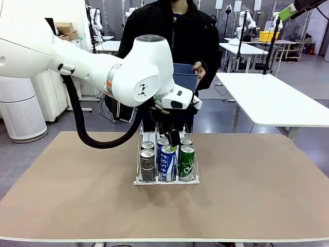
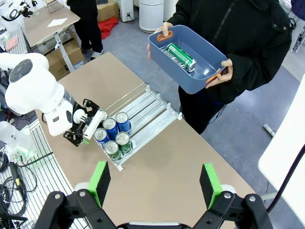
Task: Fill the beverage cans into the dispenser.
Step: Place the picked Ionic drink in the line of the Automatic Can Dispenser with the same cans, then pick up the Sprite handed by the human.
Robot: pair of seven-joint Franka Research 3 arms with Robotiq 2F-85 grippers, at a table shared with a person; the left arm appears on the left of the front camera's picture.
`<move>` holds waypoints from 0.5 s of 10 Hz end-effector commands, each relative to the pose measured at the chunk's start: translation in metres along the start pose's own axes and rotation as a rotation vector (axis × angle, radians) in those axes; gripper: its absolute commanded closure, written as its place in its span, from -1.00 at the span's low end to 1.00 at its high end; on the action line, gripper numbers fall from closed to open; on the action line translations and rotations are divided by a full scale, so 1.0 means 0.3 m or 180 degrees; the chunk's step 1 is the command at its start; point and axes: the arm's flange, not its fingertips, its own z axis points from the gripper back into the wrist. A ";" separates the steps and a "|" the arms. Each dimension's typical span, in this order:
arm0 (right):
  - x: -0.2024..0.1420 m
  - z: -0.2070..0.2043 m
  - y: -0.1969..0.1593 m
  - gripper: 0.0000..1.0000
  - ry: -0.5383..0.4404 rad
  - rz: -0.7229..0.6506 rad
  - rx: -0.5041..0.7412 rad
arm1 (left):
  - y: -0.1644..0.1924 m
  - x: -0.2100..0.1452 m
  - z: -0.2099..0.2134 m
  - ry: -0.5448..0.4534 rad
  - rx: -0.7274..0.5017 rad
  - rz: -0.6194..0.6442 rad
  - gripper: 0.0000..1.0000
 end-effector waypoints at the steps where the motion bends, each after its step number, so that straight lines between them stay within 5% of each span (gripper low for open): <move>1: -0.004 -0.004 -0.001 -1.00 -0.0016 -0.0008 -0.0018 | 0.002 0.002 0.001 -0.0004 0.0001 -0.0010 -1.00; 5: -0.004 -0.004 -0.001 -1.00 -0.0016 -0.0008 -0.0018 | 0.002 0.002 0.001 -0.0004 0.0001 -0.0010 -1.00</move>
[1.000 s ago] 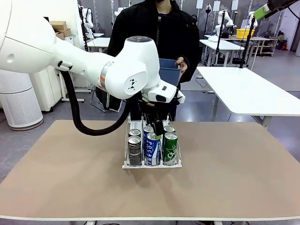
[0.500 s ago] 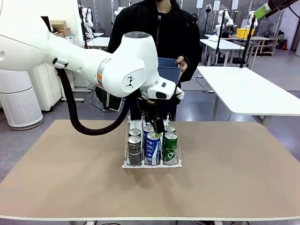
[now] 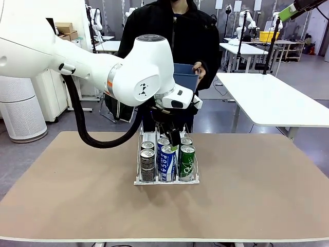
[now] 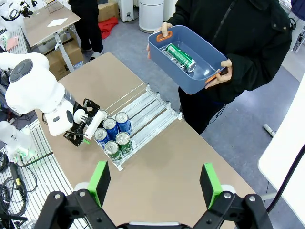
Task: Fill the beverage cans into the dispenser.
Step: Pick up the Sprite handed by the human.
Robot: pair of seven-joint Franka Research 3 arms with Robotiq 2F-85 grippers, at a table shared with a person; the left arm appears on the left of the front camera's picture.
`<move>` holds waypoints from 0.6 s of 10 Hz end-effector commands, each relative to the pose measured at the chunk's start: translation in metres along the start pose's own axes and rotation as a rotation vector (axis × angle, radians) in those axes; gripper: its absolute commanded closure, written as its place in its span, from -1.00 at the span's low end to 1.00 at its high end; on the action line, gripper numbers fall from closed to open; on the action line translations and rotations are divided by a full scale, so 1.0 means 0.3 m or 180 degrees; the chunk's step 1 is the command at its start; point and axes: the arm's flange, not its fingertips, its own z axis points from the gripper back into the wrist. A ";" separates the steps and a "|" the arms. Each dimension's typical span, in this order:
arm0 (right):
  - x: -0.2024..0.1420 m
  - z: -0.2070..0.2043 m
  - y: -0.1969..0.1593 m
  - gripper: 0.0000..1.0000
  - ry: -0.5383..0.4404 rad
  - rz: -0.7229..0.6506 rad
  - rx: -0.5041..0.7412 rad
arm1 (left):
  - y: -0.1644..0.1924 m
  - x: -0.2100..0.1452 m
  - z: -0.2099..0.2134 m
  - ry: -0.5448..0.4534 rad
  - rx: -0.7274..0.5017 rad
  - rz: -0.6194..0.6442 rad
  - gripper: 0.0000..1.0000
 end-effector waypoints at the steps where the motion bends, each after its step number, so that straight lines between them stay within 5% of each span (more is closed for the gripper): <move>1: -0.004 -0.004 -0.001 -1.00 -0.0016 -0.0008 -0.0018 | 0.000 -0.002 0.001 0.0001 0.0003 -0.0008 -1.00; 4: -0.004 -0.004 -0.001 -1.00 -0.0016 -0.0008 -0.0018 | 0.000 0.000 0.000 0.0000 0.0000 0.0000 -1.00; 6: -0.004 -0.004 -0.001 -1.00 -0.0016 -0.0008 -0.0018 | 0.076 -0.068 0.142 -0.0148 -0.0439 -0.0193 -1.00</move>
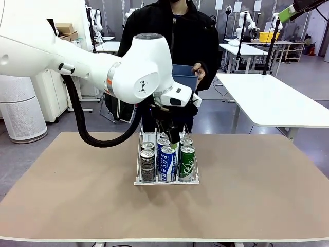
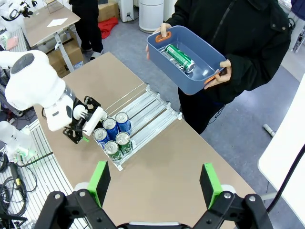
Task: Fill the beverage cans into the dispenser.
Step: Pick up the Sprite handed by the human.
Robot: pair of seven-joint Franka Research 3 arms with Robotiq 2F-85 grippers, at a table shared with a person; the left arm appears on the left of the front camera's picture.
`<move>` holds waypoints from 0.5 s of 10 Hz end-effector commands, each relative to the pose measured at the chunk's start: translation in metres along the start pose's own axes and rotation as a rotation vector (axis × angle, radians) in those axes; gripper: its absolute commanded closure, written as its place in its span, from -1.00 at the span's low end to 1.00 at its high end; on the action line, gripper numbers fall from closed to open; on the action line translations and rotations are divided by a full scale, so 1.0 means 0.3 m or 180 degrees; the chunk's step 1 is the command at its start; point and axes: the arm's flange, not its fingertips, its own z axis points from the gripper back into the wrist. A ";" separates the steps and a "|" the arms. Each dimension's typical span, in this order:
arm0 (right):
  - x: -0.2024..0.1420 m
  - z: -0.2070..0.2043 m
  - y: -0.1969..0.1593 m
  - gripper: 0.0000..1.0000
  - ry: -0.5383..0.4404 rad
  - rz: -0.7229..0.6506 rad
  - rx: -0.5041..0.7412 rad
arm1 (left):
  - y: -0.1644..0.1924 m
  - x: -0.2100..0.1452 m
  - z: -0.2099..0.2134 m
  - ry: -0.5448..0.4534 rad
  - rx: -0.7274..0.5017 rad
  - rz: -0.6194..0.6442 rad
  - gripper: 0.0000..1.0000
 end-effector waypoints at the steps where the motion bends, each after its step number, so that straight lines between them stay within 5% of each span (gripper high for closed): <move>1: -0.004 -0.004 -0.001 -1.00 -0.0016 -0.0008 -0.0017 | 0.020 -0.106 0.200 0.0032 -0.0008 0.0043 -1.00; 5: -0.004 -0.004 -0.001 -1.00 -0.0016 -0.0008 -0.0017 | 0.202 -0.325 0.623 -0.0353 0.0558 0.0266 -1.00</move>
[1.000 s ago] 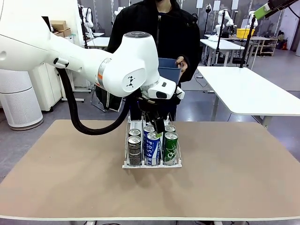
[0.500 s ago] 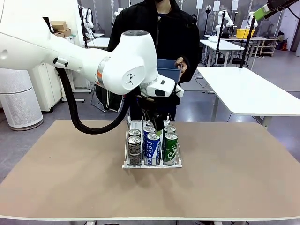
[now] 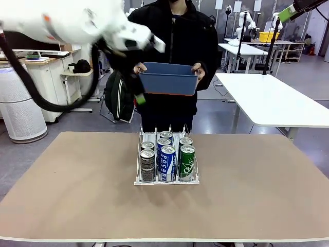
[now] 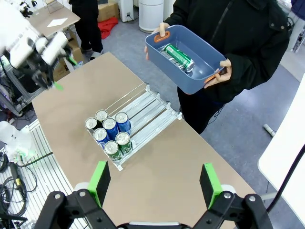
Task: Fill the beverage cans into the dispenser.
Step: Pick up the Sprite handed by the human.
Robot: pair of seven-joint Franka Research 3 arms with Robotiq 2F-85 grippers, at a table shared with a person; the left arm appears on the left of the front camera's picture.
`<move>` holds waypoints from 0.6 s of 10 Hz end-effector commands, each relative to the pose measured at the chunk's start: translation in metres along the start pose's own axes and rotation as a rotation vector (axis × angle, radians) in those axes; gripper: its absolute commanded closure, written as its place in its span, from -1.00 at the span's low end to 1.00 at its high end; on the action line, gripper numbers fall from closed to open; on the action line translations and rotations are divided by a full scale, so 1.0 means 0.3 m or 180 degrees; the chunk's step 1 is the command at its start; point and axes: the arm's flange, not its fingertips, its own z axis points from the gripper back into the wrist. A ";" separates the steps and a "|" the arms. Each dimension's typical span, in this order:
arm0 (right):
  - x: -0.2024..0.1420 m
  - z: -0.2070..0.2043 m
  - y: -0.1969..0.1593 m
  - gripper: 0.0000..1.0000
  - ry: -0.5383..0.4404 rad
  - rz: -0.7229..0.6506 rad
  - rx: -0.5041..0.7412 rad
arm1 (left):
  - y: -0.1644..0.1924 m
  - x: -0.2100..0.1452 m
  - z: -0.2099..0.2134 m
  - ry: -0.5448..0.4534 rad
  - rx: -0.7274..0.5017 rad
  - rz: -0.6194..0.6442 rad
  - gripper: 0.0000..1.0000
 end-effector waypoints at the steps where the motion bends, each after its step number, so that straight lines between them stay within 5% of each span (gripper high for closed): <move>1: -0.004 -0.004 0.001 -1.00 -0.0016 -0.0005 -0.0016 | 0.028 -0.082 0.115 -0.0282 0.0034 -0.0024 -1.00; 6: -0.004 -0.004 0.001 -1.00 -0.0016 -0.0005 -0.0016 | 0.143 -0.258 0.495 -0.0931 0.0123 0.0341 -1.00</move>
